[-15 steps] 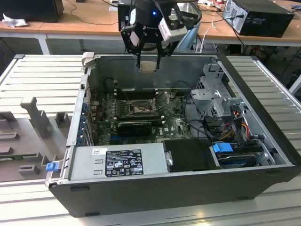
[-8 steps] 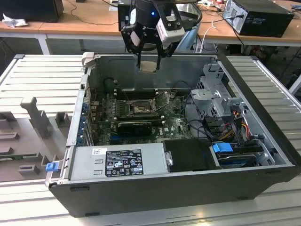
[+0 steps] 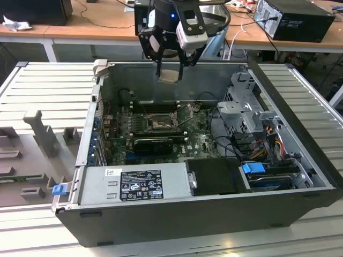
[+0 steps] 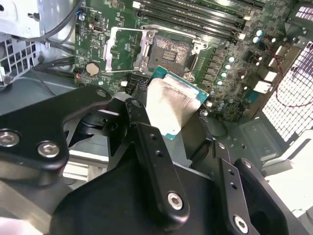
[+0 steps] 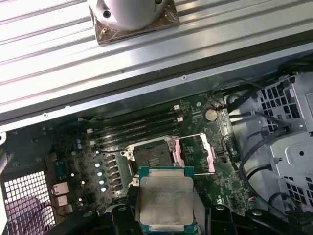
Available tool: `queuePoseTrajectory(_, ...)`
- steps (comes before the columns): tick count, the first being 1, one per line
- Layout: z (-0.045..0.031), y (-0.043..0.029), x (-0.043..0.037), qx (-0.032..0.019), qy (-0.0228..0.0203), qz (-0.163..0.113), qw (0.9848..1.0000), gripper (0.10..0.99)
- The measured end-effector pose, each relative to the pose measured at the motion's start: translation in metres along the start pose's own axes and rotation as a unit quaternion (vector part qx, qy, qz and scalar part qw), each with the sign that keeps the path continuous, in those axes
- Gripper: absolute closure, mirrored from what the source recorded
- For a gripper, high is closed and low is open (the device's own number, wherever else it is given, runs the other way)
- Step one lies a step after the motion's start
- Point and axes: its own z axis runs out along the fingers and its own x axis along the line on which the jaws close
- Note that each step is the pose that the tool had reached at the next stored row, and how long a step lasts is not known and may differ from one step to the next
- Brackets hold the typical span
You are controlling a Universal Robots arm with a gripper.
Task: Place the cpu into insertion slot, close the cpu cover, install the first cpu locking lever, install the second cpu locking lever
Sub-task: 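Place the cpu into insertion slot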
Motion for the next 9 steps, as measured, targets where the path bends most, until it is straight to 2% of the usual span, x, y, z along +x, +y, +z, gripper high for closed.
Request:
queuePoseTrajectory(2,0.0004,0.0000,0.0000,-0.0004,-0.0018,0.021,0.9998,0.561)
queuePoseTrajectory(9,0.0011,-0.0001,0.0000,-0.0011,-0.0050,0.056,0.9984,0.561)
